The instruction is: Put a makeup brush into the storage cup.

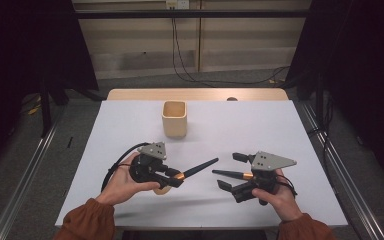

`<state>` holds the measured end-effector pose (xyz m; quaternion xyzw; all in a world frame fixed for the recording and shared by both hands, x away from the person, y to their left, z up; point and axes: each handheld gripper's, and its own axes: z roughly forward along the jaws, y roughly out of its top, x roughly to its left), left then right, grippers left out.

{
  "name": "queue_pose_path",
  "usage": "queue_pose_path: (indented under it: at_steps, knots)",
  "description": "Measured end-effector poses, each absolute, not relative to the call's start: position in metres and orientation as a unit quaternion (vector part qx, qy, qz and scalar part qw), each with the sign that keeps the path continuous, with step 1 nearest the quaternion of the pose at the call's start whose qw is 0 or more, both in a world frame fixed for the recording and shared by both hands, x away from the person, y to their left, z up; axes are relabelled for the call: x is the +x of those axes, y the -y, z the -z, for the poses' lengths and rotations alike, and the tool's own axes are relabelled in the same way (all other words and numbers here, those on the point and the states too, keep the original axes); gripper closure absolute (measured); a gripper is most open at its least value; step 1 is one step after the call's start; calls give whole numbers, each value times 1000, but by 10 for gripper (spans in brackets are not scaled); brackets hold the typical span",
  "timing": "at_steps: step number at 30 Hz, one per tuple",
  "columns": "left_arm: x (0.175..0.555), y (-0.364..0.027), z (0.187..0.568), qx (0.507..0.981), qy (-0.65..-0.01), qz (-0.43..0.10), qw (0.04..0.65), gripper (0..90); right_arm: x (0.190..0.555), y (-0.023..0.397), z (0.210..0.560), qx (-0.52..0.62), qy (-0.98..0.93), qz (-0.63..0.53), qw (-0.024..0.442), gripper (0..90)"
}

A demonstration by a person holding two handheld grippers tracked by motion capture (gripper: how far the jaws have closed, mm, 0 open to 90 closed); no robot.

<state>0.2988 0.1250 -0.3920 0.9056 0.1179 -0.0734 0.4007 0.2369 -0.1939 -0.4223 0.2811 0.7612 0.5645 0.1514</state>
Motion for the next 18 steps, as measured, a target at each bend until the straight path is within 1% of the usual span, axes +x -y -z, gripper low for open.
queue_pose_path:
  at_steps: [7, 11, 18]
  knots:
    - [301, -116, 389, 920, -109, 70, 371, 660, 245, 182, 416, 251, -789, -547, 125, 16]
    - [301, -113, 389, 927, -102, 77, 352, 661, 249, 176, 414, 242, -809, -524, 109, 18]
    - [303, -110, 387, 933, -97, 75, 338, 660, 255, 169, 409, 228, -837, -489, 93, 21]
